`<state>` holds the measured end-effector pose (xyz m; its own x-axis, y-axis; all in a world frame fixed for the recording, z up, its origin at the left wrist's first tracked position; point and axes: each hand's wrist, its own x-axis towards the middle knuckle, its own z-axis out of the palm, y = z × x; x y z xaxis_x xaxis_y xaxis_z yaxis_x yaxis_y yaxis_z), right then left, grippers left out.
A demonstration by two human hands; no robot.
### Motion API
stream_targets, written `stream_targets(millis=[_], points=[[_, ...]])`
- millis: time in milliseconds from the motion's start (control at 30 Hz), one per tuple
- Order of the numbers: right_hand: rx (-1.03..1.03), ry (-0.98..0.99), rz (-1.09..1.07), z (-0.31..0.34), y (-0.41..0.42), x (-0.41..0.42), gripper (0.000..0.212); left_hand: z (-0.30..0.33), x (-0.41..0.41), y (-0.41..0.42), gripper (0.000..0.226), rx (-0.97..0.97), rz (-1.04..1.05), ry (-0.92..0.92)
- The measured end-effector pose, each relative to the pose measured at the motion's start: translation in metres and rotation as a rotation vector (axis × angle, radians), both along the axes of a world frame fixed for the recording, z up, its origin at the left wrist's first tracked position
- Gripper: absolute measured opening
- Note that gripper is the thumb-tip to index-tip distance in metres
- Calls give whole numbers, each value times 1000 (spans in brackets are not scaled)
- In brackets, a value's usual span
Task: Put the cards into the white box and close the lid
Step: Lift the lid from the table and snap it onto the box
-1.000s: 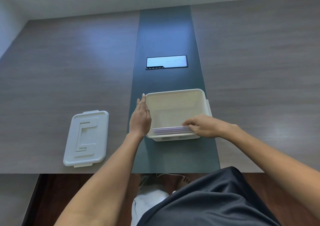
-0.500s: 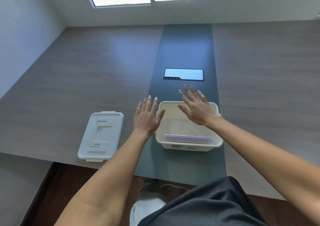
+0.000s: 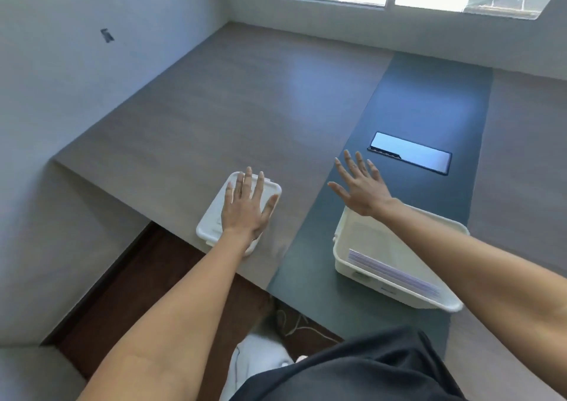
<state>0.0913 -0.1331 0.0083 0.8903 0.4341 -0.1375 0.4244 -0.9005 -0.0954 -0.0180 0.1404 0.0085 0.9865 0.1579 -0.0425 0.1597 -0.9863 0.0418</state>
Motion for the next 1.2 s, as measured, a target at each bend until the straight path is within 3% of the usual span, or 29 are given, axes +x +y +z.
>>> stream_targets(millis=[367, 633, 867, 1033, 1200], points=[[16, 84, 223, -8, 151, 43, 71, -29, -39, 98, 75, -97, 357, 76], [-71, 238, 303, -47, 218, 55, 70, -67, -64, 110, 81, -325, 622, 161], [-82, 393, 205, -77, 240, 56, 71, -79, -72, 87, 74, -461, 673, 134], [-26, 495, 135, -90, 245, 53, 74, -74, -61, 74, 63, -652, 836, 100], [90, 476, -32, -87, 251, 48, 77, -76, -46, 72, 36, -911, 1047, -102]])
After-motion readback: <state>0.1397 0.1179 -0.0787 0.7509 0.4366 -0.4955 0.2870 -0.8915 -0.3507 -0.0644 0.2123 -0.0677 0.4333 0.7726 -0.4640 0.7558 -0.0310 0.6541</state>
